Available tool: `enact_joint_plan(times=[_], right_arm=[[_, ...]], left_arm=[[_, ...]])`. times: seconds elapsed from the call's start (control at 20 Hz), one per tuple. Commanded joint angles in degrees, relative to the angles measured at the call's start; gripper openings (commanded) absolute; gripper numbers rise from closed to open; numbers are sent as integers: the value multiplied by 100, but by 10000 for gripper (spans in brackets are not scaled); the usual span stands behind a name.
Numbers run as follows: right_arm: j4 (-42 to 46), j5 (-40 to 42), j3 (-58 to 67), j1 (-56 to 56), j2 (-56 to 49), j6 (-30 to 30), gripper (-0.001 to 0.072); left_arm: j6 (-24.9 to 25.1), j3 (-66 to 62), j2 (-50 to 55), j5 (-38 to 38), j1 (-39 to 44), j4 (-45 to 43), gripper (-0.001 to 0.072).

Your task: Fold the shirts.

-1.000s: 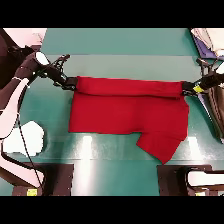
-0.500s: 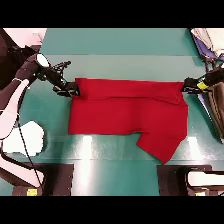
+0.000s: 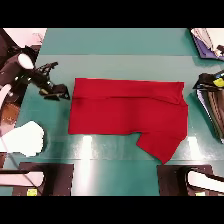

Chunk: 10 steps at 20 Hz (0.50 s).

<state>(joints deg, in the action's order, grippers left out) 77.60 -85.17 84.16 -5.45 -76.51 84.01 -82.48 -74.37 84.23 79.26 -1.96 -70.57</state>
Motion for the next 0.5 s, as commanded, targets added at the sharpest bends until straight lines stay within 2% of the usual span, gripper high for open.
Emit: enact_joint_plan(times=[0.0,0.1,0.2,0.45], right_arm=[[-63,-197,7,-186,400,-79,298],[-328,-188,7,-258,544,-131,298],[-608,-190,7,-251,595,-227,298],[-612,-214,7,-236,588,-247,298]], left_arm=[[-7,1775,-1333,-697,-107,90,681],[-20,2706,-1932,-1064,-107,251,680],[-15,3333,-2177,-1270,-105,501,608],[44,4087,-2186,-1727,-105,1375,609]])
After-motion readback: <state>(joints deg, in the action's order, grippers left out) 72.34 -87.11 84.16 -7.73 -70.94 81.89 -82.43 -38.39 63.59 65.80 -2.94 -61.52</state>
